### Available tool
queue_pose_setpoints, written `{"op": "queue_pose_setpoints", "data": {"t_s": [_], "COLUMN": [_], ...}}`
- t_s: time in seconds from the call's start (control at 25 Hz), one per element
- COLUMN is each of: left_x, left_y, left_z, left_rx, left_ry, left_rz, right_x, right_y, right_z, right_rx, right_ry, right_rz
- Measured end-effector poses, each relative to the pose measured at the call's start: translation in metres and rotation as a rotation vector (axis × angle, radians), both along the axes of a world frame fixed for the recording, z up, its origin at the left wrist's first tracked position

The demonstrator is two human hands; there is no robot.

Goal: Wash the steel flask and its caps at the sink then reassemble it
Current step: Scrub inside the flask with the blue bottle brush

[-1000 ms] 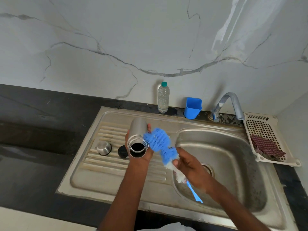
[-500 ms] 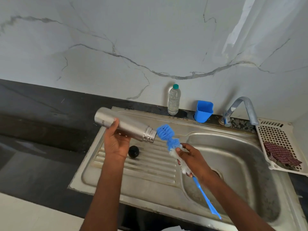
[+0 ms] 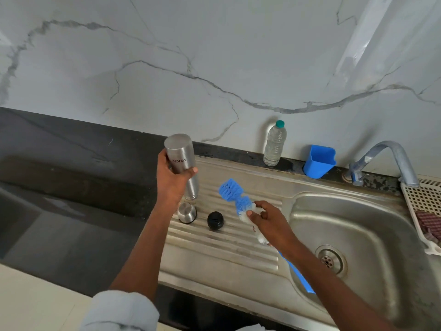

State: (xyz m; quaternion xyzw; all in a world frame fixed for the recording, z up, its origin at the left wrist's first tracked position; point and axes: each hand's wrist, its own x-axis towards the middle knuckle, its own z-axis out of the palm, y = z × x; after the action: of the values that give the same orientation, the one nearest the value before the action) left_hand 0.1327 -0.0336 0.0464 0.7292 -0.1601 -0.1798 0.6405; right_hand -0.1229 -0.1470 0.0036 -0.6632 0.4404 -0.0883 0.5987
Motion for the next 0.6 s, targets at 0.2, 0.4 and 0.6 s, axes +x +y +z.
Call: {"op": "queue_pose_setpoints", "data": {"t_s": [0.2,0.4,0.6], "left_x": [0.018,0.025,0.023], "left_y": [0.005,0.013,0.016], "left_z": [-0.034,-0.043,-0.048], "left_rx": [0.082,0.085,0.159], "left_ry": [-0.050,-0.028,-0.073], "left_rz": [-0.049,-0.053,-0.108], "right_x": [0.019,0.027,0.032], "right_y": [0.010,0.013,0.015], "right_z": [-0.014,-0.023,-0.020], "right_rx": [-0.009,-0.003,-0.014], "right_ry": [0.031,0.033,0.081], "right_rz": [0.014,0.004,0.006]}}
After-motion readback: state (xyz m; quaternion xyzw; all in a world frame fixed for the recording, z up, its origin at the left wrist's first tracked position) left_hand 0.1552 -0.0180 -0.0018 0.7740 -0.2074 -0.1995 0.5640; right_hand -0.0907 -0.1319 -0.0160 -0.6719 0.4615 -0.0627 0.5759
